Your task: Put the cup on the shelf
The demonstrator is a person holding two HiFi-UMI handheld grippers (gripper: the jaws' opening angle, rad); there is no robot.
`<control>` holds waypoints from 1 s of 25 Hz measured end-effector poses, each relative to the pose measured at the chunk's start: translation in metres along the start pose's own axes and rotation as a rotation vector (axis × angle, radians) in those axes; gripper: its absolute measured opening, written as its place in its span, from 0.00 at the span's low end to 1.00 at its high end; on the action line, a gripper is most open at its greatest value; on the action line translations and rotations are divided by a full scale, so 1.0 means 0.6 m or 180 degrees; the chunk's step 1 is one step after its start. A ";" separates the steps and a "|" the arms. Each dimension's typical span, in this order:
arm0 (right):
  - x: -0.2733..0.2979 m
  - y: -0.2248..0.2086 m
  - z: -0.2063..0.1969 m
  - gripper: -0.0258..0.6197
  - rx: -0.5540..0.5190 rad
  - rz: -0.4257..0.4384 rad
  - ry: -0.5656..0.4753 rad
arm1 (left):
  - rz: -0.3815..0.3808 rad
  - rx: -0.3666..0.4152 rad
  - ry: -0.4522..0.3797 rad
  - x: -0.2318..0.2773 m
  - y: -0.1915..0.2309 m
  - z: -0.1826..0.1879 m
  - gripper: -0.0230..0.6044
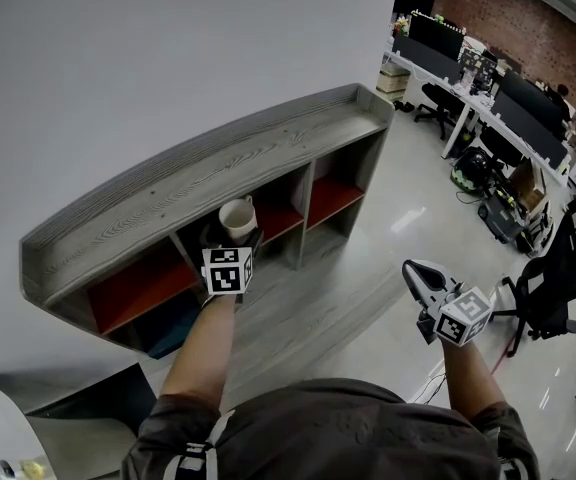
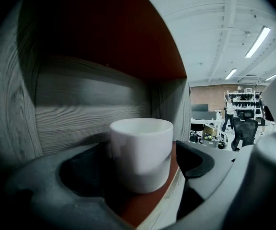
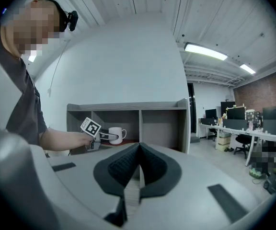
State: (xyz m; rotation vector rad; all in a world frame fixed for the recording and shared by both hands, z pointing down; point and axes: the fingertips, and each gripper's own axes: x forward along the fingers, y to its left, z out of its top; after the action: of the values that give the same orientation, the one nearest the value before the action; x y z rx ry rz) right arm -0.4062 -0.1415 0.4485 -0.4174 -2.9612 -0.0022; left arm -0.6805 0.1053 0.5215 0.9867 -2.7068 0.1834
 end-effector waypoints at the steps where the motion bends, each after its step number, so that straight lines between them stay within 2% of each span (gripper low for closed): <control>1: 0.000 0.000 0.002 0.03 -0.0001 0.0003 -0.0004 | 0.0003 0.0016 0.0003 -0.005 -0.003 -0.001 0.72; 6: -0.016 0.002 -0.002 0.03 0.0001 -0.0002 -0.0035 | 0.0083 0.0055 -0.0036 -0.049 -0.022 -0.006 0.72; 8: -0.030 0.001 -0.005 0.03 0.0010 -0.0022 -0.0056 | 0.0006 0.0059 -0.0036 -0.070 -0.050 -0.011 0.72; 10: -0.047 0.000 -0.007 0.03 0.0018 -0.0063 -0.0083 | -0.0181 0.0075 0.0007 -0.087 -0.091 -0.018 0.72; 14: -0.091 -0.005 -0.010 0.03 0.0047 -0.0175 -0.0112 | -0.0681 0.0108 0.0046 -0.116 -0.197 -0.021 0.72; 17: -0.143 -0.019 -0.023 0.03 0.0098 -0.0346 -0.0131 | -0.1178 0.0108 0.0009 -0.122 -0.299 -0.016 0.72; 25: -0.344 -0.068 -0.083 0.03 0.0275 -0.1093 -0.0156 | -0.2503 0.0314 -0.0078 -0.133 -0.594 -0.019 0.72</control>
State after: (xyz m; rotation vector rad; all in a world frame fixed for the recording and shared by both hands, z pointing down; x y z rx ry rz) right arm -0.2138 -0.2389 0.4677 0.1059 -3.0259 0.0975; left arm -0.3888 -0.1149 0.5210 1.9816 -2.1304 0.1469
